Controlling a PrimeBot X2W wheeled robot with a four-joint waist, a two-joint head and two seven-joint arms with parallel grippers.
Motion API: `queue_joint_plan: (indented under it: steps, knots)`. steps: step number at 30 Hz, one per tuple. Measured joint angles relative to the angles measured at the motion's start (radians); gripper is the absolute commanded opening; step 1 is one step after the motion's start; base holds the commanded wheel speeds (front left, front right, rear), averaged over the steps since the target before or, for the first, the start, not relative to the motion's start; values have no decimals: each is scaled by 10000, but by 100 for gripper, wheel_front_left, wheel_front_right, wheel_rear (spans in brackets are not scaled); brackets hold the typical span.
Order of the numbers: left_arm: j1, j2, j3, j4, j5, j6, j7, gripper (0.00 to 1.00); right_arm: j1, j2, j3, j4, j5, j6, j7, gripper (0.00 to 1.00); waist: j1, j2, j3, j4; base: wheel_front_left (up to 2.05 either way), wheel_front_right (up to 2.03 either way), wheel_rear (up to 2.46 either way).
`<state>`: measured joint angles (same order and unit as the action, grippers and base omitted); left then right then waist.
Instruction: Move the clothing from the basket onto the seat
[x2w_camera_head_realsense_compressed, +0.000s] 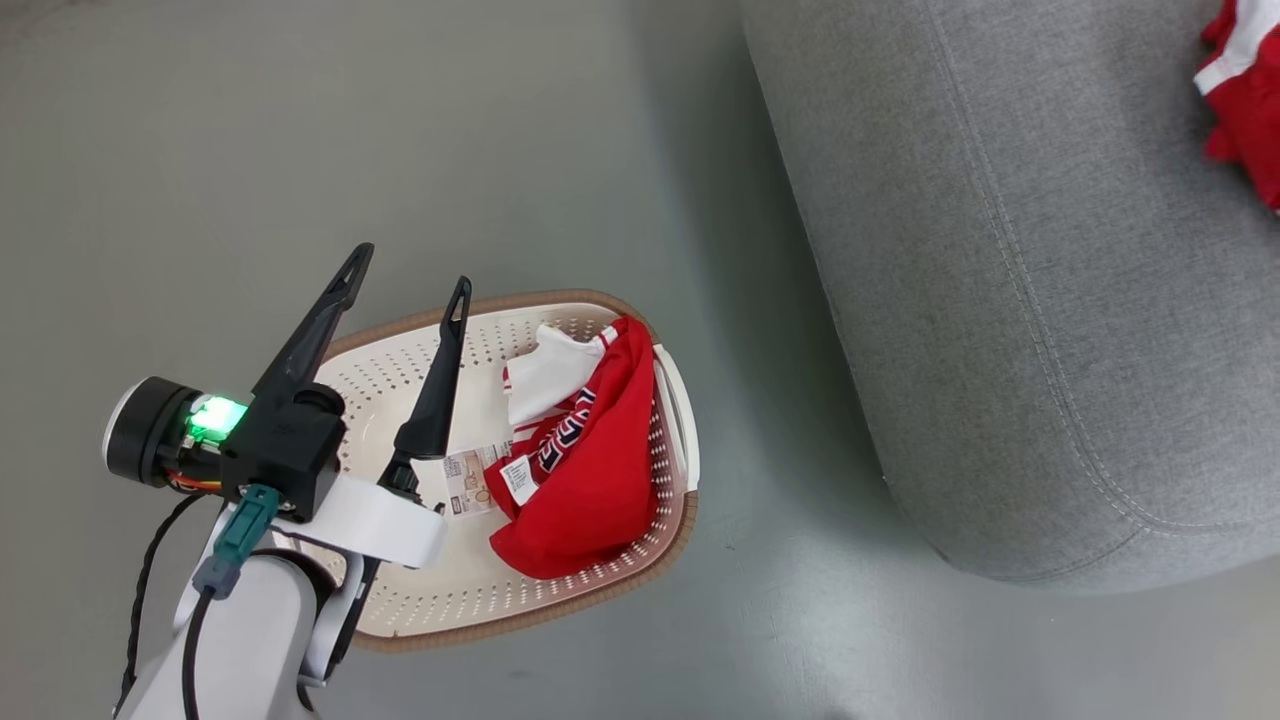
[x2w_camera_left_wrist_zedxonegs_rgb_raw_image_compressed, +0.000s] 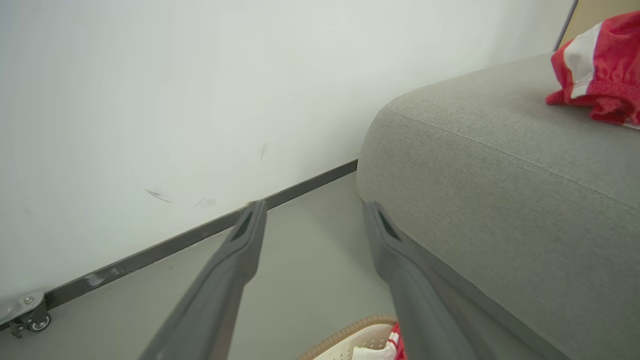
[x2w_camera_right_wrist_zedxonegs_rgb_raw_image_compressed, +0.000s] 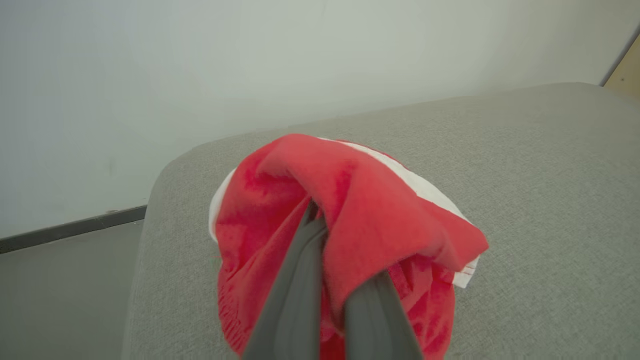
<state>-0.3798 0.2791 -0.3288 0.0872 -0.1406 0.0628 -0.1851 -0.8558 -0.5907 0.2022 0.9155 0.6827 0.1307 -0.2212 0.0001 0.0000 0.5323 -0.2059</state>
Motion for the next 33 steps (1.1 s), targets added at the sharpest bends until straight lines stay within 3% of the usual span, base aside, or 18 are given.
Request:
queue_joint_plan:
  steps: [7, 8, 10, 11, 12, 33]
  knots:
    - [-9, -12, 46, 115, -10, 77, -59, 100, 366, 372, 199, 238, -67, 0, -81, 2, 0, 0, -85, -164, 0, 0, 0]
    - [-10, -17, 46, 132, -12, 77, -63, 100, 367, 403, 213, 276, -67, 0, -82, 12, 0, 0, -105, -183, 0, 0, 0]
    - [-16, -52, 44, 165, -56, 77, -98, 100, 366, 472, 219, 299, -52, 0, -88, 44, 0, 0, -148, -217, 0, 0, 0]
    - [-19, -54, 44, 196, -61, 77, -102, 100, 366, 502, 217, 313, -38, 0, -90, 84, 0, 0, -170, -229, 0, 0, 0]
    - [-19, -54, 44, 196, -61, 77, -102, 100, 366, 502, 217, 313, -38, 0, -90, 100, 0, 0, -170, -229, 0, 0, 0]
    - [-126, -395, 151, 738, -284, 128, -428, 100, 1415, 568, 33, 286, 117, 0, -267, 100, 0, 0, -754, -442, 0, 0, 0]
